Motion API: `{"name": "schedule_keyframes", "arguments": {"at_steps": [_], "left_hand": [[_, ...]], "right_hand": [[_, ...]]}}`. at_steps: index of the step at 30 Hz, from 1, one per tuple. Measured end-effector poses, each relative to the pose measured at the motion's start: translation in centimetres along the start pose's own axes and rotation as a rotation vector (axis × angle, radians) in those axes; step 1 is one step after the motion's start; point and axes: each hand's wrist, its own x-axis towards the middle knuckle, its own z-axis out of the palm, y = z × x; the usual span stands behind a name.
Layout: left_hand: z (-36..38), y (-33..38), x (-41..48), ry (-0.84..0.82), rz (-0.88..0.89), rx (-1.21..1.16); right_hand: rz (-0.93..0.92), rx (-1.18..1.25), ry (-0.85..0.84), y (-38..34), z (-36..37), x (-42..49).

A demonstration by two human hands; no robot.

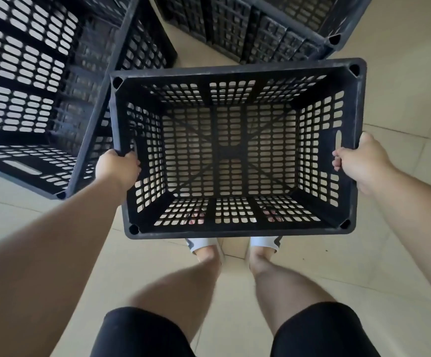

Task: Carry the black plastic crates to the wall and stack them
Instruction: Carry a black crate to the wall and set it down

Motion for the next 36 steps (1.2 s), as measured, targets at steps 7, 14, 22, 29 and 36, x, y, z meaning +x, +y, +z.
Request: {"name": "schedule_keyframes", "arguments": {"at_steps": [7,14,22,29,36], "left_hand": [[-7.2,1.8,-9.5,-0.059,-0.019,0.010],[-19.4,2.7,-22.1,-0.087,-0.030,-0.034],[-32.5,2.3,-34.8,-0.086,0.011,-0.134],[-38.0,1.8,-41.5,-0.026,0.082,-0.304],[-39.4,-2.5,-47.8,0.114,-0.009,-0.484]], "right_hand": [[0.060,0.014,-0.015,-0.9,-8.7,-9.2],[0.089,-0.021,0.023,-4.8,-19.4,-22.3],[-0.028,-0.029,0.053,-10.2,-29.7,-35.7],[-0.204,-0.049,-0.013,-13.9,-35.8,-40.5],[-0.410,-0.163,-0.077,-18.5,-37.2,-42.8]]}}
